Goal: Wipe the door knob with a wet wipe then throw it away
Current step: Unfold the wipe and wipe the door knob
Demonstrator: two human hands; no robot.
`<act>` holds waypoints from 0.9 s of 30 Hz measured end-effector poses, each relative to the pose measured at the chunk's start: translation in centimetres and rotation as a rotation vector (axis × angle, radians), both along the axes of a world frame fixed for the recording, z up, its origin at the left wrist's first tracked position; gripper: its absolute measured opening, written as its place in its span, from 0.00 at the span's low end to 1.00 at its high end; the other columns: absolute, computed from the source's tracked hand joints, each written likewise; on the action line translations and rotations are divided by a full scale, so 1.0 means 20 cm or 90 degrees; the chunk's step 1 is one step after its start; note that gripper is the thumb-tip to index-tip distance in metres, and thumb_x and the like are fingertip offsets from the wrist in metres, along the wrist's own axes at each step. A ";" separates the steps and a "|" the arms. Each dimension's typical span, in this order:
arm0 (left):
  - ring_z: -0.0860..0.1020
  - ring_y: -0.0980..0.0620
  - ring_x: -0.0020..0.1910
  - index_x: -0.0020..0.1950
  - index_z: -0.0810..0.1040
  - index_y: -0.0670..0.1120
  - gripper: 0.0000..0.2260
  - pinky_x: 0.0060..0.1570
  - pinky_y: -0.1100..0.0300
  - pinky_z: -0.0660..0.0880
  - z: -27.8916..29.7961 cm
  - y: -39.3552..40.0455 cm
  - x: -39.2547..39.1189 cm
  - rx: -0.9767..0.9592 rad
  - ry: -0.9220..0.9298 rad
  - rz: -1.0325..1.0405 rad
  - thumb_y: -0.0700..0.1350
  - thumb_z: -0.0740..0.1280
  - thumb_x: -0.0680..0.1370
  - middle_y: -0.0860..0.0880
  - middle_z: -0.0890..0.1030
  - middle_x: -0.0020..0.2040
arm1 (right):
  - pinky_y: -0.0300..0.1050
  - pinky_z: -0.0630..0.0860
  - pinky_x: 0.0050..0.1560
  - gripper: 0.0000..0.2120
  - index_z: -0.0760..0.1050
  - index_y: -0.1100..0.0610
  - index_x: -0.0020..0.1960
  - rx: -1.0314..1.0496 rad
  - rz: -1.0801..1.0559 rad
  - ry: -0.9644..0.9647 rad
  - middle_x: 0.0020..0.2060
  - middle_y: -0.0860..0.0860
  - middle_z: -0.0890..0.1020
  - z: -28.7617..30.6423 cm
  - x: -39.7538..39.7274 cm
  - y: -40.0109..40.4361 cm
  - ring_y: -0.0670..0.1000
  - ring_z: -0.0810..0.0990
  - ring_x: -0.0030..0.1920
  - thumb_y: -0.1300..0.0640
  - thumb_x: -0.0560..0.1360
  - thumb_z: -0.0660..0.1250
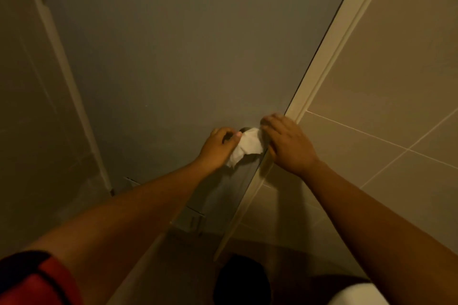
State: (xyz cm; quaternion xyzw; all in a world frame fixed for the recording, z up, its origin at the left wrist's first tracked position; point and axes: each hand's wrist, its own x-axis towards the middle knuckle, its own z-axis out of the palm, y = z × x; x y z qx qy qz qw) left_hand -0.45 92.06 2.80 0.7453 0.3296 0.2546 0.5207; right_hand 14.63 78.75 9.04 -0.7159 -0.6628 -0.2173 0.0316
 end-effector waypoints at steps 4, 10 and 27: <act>0.78 0.52 0.55 0.67 0.75 0.44 0.18 0.55 0.61 0.74 0.00 0.05 -0.05 0.035 0.055 -0.149 0.43 0.69 0.77 0.45 0.80 0.62 | 0.51 0.71 0.65 0.18 0.75 0.61 0.65 0.011 -0.054 0.299 0.61 0.60 0.79 -0.15 -0.11 0.04 0.59 0.75 0.62 0.57 0.77 0.63; 0.79 0.49 0.60 0.67 0.77 0.43 0.21 0.62 0.57 0.75 0.03 0.08 -0.03 0.141 0.034 -0.177 0.35 0.70 0.74 0.43 0.79 0.64 | 0.44 0.74 0.57 0.13 0.81 0.61 0.59 0.187 -0.182 0.535 0.54 0.59 0.83 -0.28 -0.23 0.05 0.56 0.81 0.54 0.56 0.78 0.65; 0.78 0.52 0.52 0.65 0.78 0.45 0.20 0.50 0.65 0.76 0.04 0.13 0.01 0.317 0.040 -0.245 0.43 0.73 0.72 0.46 0.77 0.57 | 0.38 0.76 0.46 0.23 0.76 0.59 0.64 0.224 -0.238 0.644 0.50 0.54 0.84 -0.32 -0.27 0.08 0.49 0.81 0.45 0.50 0.73 0.72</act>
